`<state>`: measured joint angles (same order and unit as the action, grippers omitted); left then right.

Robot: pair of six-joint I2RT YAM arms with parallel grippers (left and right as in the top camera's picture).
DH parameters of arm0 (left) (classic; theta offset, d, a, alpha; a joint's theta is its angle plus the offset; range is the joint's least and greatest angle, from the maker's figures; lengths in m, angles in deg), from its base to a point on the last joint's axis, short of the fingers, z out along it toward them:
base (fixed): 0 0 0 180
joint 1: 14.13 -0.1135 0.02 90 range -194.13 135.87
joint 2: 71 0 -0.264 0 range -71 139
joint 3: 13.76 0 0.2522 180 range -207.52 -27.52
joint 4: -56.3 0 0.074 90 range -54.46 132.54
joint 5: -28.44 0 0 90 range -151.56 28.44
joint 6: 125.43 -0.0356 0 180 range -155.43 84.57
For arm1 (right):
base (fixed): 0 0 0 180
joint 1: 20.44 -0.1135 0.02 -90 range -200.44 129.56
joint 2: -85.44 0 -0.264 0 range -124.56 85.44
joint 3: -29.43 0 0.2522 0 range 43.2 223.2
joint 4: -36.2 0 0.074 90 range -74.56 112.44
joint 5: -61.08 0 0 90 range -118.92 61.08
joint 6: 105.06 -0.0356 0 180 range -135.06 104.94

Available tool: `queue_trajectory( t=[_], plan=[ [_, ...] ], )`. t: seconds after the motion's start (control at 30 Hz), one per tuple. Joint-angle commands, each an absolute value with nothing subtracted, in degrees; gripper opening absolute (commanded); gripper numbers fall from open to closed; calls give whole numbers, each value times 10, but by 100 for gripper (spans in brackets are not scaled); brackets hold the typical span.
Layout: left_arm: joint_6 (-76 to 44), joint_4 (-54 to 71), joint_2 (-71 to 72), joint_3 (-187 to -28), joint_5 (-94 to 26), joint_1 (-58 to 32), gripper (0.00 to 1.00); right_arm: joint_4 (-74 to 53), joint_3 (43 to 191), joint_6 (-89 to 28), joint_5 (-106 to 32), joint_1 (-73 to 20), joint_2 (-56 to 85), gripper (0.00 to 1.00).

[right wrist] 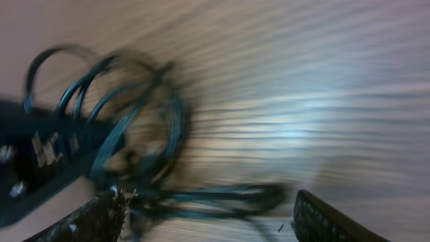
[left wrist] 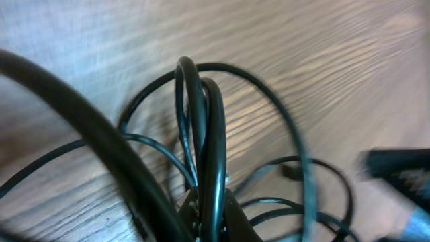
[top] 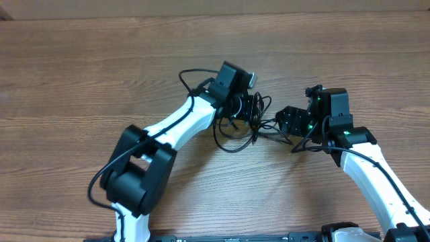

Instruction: Untangle cables

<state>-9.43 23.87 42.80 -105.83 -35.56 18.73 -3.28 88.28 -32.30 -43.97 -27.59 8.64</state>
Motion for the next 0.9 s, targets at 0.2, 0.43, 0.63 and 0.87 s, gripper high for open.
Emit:
queue_trajectory(
  t=[0.2, 0.43, 0.63, 0.87],
  plan=[
    [-71, 225, 263, -1092, -334, 201, 4, 31, 890, -316, -596, -275, 89, 67],
    [-95, 165, 211, -1092, -343, 198, 4, 7, 890, -342, -468, -275, 89, 14],
    [-120, 76, 169, -1092, -410, 132, 4, -54, 890, -396, -255, -275, 89, 11],
    [-138, 56, 132, -1092, -410, 15, 4, -83, 890, -408, -144, -275, 89, 13]
  ],
)
